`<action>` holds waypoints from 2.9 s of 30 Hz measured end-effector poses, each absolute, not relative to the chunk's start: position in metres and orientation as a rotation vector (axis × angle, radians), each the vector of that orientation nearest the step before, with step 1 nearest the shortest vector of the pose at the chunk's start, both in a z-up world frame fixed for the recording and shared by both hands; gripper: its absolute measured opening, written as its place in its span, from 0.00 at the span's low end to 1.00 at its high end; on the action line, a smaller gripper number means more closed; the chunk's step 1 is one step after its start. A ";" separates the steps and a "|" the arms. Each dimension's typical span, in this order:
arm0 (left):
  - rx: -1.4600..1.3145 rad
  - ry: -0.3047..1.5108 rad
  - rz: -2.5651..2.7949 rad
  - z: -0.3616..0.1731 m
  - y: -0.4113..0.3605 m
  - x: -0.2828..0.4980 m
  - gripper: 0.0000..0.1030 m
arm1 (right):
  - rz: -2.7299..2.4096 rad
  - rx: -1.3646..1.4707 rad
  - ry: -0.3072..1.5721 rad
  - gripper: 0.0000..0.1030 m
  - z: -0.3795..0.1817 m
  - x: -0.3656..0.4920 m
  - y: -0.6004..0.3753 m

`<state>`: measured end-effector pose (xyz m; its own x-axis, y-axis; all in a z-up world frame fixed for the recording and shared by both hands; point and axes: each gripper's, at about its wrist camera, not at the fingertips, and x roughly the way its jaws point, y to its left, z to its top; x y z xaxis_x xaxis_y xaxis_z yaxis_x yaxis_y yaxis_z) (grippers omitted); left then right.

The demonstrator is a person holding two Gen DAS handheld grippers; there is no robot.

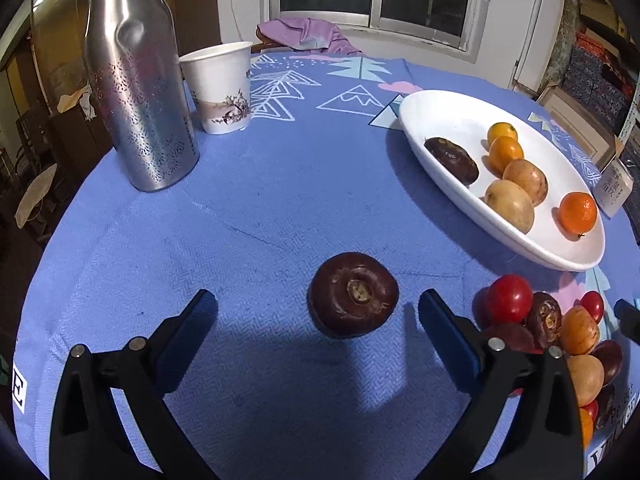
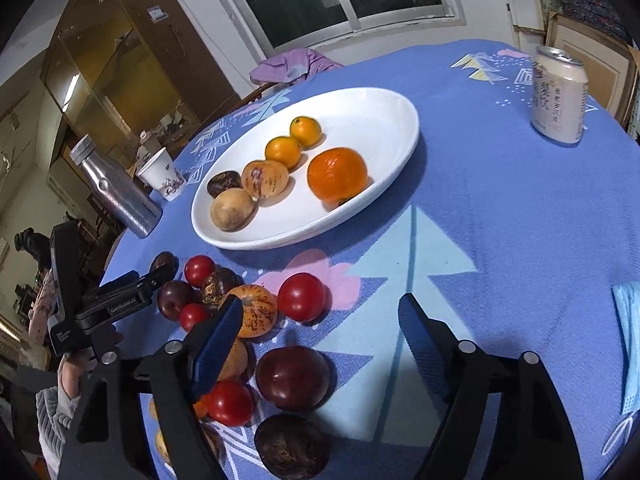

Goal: Organize fruits
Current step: 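Move both tools back toward the fruit pile, left tool toward a dark brown fruit, then grasp a red plum with the right tool while the left tool grasps a dark maroon round fruit, then lower the plum and maroon fruit onto the white plate and open both tools, then move both open tools back to the fruit pile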

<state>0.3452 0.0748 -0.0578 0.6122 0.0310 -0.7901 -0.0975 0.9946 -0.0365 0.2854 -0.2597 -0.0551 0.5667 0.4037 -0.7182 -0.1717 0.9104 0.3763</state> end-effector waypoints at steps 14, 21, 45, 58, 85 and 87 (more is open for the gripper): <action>-0.139 0.894 -0.013 -0.057 0.075 0.348 0.46 | 0.394 0.369 0.971 0.33 -0.072 0.303 -0.252; -0.181 0.894 -0.049 -0.055 0.078 0.344 0.42 | 0.407 0.374 0.973 0.29 -0.072 0.304 -0.253; 0.036 0.783 -0.156 -0.011 -0.062 0.391 0.42 | 0.212 0.172 0.763 0.29 -0.006 0.384 -0.249; 0.062 0.753 -0.157 -0.004 -0.055 0.372 0.74 | 0.224 0.220 0.697 0.51 0.003 0.370 -0.263; -0.169 0.883 -0.195 -0.050 0.032 0.205 0.90 | 0.366 0.364 0.728 0.76 -0.050 0.153 -0.299; -0.132 0.901 -0.216 -0.053 0.024 0.207 0.90 | 0.369 0.358 0.724 0.76 -0.051 0.152 -0.298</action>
<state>0.2071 0.0238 -0.0529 0.6010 -0.2407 -0.7621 0.1301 0.9703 -0.2039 0.1519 -0.2979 -0.0507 0.6914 0.4435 -0.5703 -0.2008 0.8763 0.4380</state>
